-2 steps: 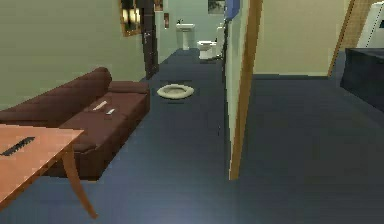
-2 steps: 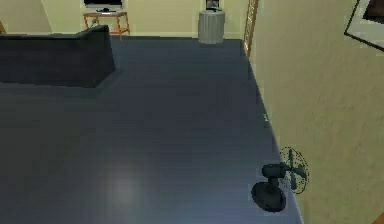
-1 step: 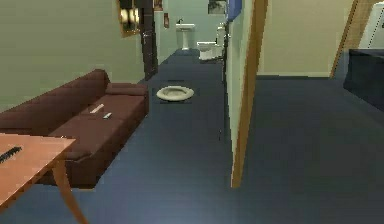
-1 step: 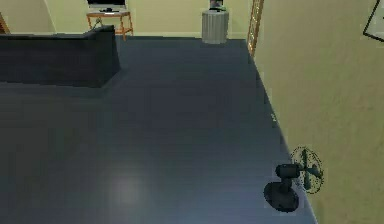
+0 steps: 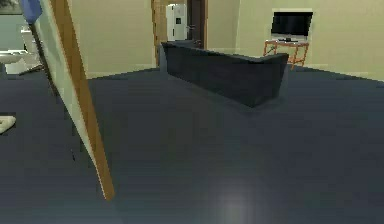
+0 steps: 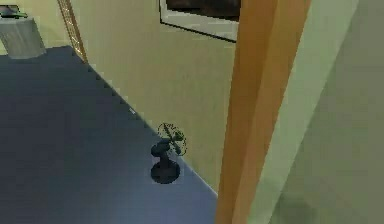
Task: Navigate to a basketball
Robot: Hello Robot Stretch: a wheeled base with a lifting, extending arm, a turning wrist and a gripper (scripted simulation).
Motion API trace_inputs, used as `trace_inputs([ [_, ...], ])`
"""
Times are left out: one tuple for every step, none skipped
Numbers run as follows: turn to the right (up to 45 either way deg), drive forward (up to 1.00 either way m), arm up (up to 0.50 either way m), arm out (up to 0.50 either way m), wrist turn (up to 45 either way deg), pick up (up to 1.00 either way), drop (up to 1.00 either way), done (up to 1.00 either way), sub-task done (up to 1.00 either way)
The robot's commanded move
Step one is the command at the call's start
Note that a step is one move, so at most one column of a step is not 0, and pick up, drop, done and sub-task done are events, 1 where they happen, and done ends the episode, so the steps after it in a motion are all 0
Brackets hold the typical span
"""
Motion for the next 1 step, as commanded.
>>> trace_inputs([
  [33.0,0.00,0.00,0.00,0.0,0.00,0.00,0.00,0.00],
])
